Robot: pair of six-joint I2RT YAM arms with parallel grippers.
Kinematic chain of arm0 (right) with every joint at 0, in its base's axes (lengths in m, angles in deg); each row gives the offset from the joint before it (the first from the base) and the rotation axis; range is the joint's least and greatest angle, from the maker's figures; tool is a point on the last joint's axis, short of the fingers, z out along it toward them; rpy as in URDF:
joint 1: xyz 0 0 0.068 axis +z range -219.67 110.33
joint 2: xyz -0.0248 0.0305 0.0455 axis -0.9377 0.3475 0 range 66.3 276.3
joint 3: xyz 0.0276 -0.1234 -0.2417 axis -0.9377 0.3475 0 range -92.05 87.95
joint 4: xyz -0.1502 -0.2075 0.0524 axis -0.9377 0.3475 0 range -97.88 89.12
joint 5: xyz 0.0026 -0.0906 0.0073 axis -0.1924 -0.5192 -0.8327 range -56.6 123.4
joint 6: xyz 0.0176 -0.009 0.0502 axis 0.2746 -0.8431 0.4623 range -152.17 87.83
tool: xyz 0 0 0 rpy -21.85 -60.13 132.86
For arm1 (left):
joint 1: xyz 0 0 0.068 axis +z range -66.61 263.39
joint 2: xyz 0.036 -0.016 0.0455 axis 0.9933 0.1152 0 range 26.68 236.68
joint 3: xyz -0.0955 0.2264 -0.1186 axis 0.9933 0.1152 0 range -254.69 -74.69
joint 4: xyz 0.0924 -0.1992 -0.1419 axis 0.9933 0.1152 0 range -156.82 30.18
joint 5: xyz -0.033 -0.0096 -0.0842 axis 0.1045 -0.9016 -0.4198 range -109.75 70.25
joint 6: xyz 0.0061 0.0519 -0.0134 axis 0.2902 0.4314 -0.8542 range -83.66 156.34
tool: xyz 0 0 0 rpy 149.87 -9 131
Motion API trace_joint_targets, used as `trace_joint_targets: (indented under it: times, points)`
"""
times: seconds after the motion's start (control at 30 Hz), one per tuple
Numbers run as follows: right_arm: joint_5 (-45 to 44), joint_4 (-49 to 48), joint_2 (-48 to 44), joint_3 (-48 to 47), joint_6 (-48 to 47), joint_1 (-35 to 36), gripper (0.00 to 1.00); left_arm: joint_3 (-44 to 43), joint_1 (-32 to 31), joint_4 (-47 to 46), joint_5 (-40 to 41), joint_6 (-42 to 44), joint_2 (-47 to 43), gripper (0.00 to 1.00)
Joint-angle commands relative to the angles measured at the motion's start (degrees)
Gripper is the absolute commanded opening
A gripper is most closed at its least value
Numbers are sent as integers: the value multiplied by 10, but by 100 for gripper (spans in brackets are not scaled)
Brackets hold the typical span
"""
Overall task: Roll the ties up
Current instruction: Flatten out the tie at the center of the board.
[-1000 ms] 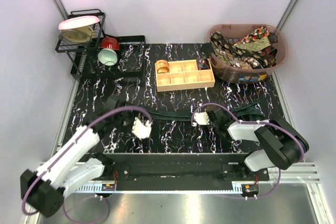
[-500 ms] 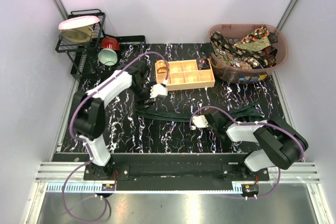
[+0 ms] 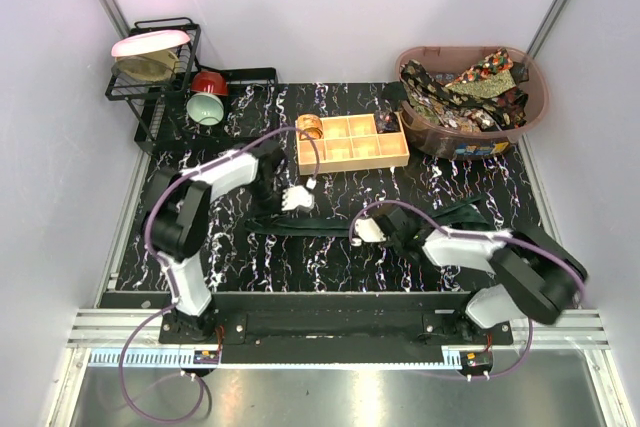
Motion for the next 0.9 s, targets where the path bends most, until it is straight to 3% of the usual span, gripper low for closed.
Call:
trace_joint_targets:
  times: [0.0, 0.03, 0.17, 0.27, 0.43, 0.47, 0.6, 0.73, 0.87]
  points:
    - [91, 277, -124, -66, 117, 3, 57, 125, -2, -108, 98, 31, -67, 28]
    - [118, 312, -142, -78, 146, 3, 61, 141, -1, -146, 102, 31, -79, 22]
    - [191, 513, -227, -136, 192, -14, 86, 210, 0, -214, 124, 12, -120, 17]
    - [260, 587, -255, -170, 201, -87, 87, 239, 1, -262, 136, 10, -154, 15]
    - [368, 596, -247, -190, 60, -302, 91, 262, 12, -274, 143, 32, -167, 16]
    - [393, 604, -229, -204, 41, -372, 93, 261, 15, -274, 144, 33, -159, 17]
    - [491, 665, -121, -284, -30, -495, 93, 240, 28, -256, 140, 33, -144, 16]
    - [507, 672, -23, -333, -21, -535, 87, 220, 31, -244, 134, 30, -140, 17]
    - [515, 596, 28, -304, 27, -540, 81, 208, 33, -236, 131, 21, -132, 17]
